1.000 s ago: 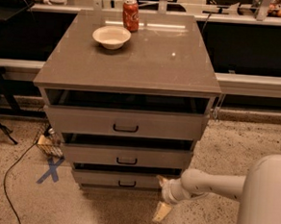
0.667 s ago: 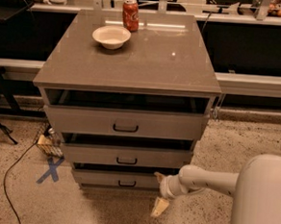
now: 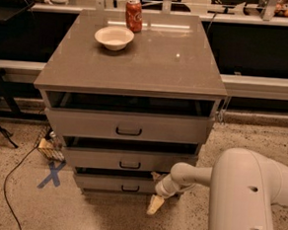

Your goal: Open bottom drawer

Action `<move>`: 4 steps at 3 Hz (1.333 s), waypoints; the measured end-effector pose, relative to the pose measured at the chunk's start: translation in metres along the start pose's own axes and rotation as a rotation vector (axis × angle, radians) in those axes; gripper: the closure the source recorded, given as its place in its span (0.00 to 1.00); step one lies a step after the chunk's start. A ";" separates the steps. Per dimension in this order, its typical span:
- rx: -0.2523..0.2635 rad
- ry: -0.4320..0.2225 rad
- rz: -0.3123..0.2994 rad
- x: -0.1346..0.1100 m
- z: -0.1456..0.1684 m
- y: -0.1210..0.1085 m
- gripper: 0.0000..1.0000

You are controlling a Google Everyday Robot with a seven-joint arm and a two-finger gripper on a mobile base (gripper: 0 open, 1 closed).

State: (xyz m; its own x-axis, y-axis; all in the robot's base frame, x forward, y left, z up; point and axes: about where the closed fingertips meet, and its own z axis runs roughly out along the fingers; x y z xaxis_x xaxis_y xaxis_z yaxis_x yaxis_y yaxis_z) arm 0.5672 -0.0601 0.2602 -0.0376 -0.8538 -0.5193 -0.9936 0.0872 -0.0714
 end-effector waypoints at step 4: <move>0.137 0.025 -0.109 0.020 0.037 -0.039 0.00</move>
Offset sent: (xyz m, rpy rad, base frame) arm 0.0249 -0.0086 -0.0337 -0.0337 -0.1524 0.0437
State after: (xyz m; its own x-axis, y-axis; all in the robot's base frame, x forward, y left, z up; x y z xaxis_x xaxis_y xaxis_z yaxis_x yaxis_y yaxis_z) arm 0.6091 -0.0612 0.2211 0.0653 -0.8743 -0.4810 -0.9683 0.0609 -0.2422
